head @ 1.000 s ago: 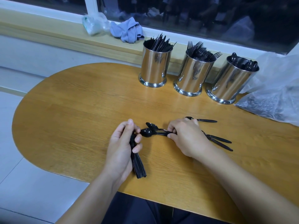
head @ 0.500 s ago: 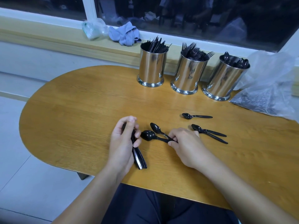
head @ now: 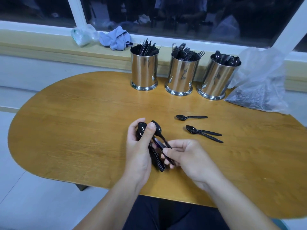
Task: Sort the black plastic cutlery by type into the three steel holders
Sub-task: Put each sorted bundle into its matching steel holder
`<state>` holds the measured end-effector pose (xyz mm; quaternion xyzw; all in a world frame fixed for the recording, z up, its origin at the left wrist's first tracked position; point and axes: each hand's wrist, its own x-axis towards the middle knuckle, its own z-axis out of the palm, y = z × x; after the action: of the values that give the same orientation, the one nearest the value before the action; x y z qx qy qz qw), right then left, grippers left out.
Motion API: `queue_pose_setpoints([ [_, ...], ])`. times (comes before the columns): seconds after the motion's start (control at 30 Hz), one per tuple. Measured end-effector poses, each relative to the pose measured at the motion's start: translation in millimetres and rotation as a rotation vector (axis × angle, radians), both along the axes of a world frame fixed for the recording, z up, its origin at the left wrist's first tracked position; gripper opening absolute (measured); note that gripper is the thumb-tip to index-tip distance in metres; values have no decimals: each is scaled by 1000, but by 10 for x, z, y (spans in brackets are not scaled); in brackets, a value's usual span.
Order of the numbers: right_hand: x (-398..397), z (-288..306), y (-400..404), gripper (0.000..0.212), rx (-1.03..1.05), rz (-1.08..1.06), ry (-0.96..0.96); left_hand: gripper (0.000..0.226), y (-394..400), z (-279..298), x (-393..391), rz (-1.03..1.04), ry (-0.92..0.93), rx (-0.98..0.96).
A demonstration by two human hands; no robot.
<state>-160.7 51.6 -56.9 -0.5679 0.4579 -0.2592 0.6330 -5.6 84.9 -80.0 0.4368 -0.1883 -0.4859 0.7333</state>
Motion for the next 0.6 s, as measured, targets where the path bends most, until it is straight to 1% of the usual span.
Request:
queue_pose_setpoints([
  [0.07, -32, -40, 39, 20, -36, 78, 43, 68, -62, 26, -53, 9, -10, 29],
  [0.13, -90, -56, 48, 23, -139, 136, 109, 65, -108, 28, -111, 0, -20, 43],
  [0.2, -136, -46, 35, 25, -250, 183, 176, 61, -142, 10, -164, -11, -26, 35],
  [0.3, -230, -34, -13, 24, -326, 225, 211, 53, -189, -30, -217, -44, 10, 8],
  [0.37, -320, -25, -77, 16, -363, 173, 185, 50, -226, -68, -227, -46, 32, 10],
  [0.43, -439, -40, -203, 5, -396, 50, 161, 48, -257, -83, -217, -30, 43, 35],
  [0.47, -517, -67, -292, 3, -425, -23, 181, 46, -267, -89, -209, -21, 34, 53],
  [0.5, -611, -112, -387, 4, -473, -87, 234, 45, -275, -93, -202, -20, 10, 70],
  [0.53, -707, -154, -482, 10, -541, -133, 317, 44, -278, -99, -197, -29, -20, 80],
  [0.6, -889, -263, -665, 26, -736, -163, 544, 49, -288, -126, -189, -55, -71, 77],
])
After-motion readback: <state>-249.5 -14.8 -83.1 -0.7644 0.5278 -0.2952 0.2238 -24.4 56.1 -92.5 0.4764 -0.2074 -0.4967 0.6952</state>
